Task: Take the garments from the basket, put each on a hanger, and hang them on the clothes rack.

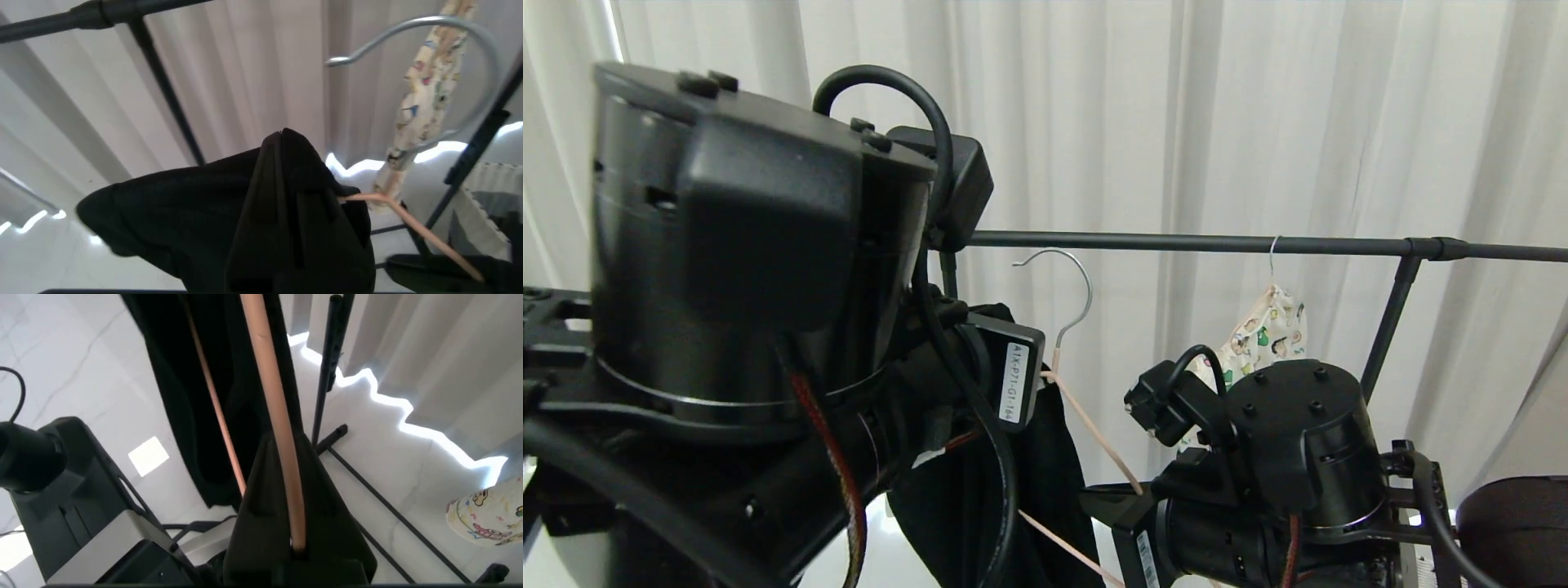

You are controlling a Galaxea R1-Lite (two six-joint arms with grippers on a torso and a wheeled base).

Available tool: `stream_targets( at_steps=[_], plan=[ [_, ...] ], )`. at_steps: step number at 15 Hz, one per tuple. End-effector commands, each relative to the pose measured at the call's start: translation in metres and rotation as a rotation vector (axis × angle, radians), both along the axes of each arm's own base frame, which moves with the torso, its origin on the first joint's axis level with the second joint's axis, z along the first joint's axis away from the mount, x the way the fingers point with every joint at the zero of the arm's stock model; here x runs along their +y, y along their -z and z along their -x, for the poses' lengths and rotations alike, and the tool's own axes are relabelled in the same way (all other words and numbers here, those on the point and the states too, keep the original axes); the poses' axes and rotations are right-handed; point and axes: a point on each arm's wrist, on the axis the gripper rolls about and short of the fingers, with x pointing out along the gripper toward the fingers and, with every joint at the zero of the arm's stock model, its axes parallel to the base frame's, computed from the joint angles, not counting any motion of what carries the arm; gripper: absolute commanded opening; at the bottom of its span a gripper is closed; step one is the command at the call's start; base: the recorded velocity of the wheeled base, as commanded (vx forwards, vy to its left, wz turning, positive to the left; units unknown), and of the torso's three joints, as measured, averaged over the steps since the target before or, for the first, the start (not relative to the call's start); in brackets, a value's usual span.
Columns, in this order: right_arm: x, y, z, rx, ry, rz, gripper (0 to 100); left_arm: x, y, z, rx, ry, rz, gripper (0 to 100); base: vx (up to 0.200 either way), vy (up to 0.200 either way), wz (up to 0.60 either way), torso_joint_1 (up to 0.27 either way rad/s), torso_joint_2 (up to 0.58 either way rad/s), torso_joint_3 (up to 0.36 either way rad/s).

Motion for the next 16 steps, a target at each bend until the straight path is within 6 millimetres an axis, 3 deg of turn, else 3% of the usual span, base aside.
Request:
stream_targets(
  at_steps=[1,4,5,9,16],
  plan=[
    [0.001,0.0,0.0,0.0,0.0,0.0,0,-0.004,-0.002,0.005,-0.002,0.025,0.005,0,0.0,0.0,0.0,0.0,0.0,0.0],
    [-0.001,-0.001,0.0,-0.004,0.004,-0.003,0,-0.003,-0.001,0.006,-0.002,0.025,0.004,0,0.0,0.0,0.0,0.0,0.0,0.0],
    [-0.001,-0.001,0.0,-0.004,0.004,-0.003,0,-0.003,-0.001,0.006,-0.001,0.024,0.003,100,0.0,0.0,0.0,0.0,0.0,0.0],
    [-0.003,-0.004,0.0,-0.024,0.04,-0.005,0,0.002,0.003,0.006,0.001,0.007,-0.012,100,0.0,0.0,0.0,0.0,0.0,0.0],
    [-0.014,-0.016,-0.015,-0.087,0.149,-0.067,0,0.039,0.015,0.027,-0.01,0.026,-0.101,100,0.0,0.0,0.0,0.0,0.0,0.0]
  ],
)
